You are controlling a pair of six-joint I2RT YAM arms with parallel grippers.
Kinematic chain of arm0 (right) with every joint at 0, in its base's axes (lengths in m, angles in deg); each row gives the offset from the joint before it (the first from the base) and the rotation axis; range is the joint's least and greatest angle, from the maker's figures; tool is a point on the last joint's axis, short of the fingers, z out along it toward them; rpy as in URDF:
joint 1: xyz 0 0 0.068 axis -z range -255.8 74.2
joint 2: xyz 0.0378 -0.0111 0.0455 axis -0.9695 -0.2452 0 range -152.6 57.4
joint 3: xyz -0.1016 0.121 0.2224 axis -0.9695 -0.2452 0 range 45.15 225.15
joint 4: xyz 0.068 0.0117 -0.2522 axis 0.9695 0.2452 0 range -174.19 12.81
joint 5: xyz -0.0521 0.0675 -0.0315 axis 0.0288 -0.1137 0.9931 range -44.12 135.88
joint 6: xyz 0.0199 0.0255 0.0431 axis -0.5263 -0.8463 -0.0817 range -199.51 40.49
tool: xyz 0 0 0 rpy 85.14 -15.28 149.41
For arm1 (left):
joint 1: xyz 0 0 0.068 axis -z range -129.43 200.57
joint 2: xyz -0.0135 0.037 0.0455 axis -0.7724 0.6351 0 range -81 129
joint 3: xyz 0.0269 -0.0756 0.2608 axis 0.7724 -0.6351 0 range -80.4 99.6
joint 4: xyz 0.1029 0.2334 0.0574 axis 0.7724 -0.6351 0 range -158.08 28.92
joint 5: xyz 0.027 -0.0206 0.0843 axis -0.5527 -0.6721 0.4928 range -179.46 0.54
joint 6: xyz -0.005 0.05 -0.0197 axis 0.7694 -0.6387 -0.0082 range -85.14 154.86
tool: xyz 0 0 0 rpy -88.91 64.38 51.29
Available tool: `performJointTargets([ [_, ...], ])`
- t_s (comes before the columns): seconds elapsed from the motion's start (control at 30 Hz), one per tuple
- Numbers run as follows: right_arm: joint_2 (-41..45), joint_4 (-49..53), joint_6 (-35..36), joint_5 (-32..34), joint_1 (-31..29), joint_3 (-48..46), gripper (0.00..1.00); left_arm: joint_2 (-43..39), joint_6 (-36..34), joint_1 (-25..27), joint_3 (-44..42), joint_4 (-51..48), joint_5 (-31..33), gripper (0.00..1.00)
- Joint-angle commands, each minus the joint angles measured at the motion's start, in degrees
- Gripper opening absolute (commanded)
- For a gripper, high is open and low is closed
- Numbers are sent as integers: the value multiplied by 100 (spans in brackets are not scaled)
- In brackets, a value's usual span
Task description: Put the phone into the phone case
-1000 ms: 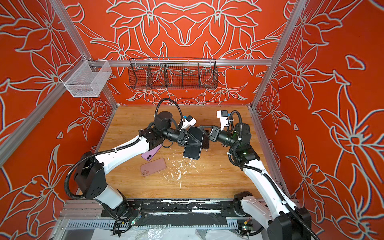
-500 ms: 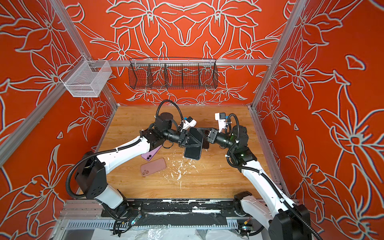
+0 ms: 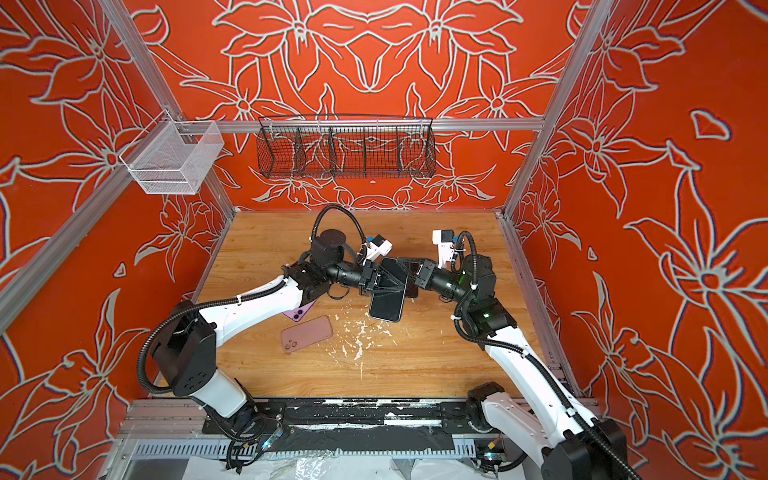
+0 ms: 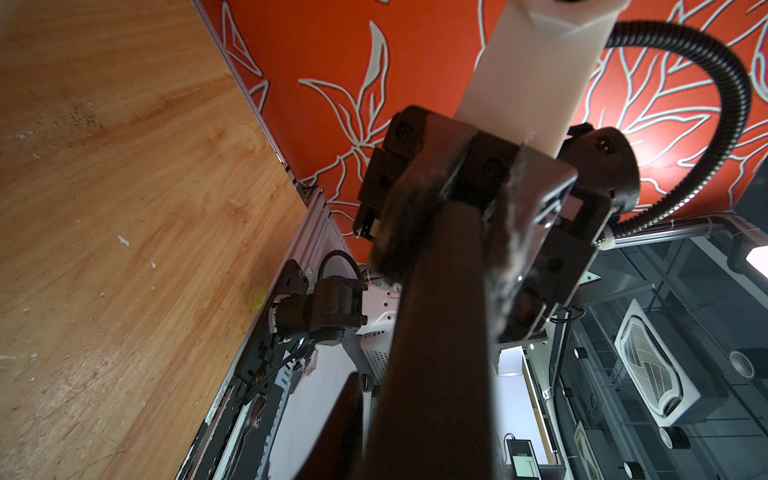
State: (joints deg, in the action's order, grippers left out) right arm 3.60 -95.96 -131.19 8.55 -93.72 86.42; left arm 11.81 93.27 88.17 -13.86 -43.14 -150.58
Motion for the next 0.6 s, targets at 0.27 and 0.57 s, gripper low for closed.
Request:
performJointTargets([
  [0.27,127,474,-265,1223,366,-290,0,-658,591,54,-795,1068,-10,28],
  [0.57,159,421,-420,1567,473,-382,0,-994,629,50,-1129,1044,113,23],
])
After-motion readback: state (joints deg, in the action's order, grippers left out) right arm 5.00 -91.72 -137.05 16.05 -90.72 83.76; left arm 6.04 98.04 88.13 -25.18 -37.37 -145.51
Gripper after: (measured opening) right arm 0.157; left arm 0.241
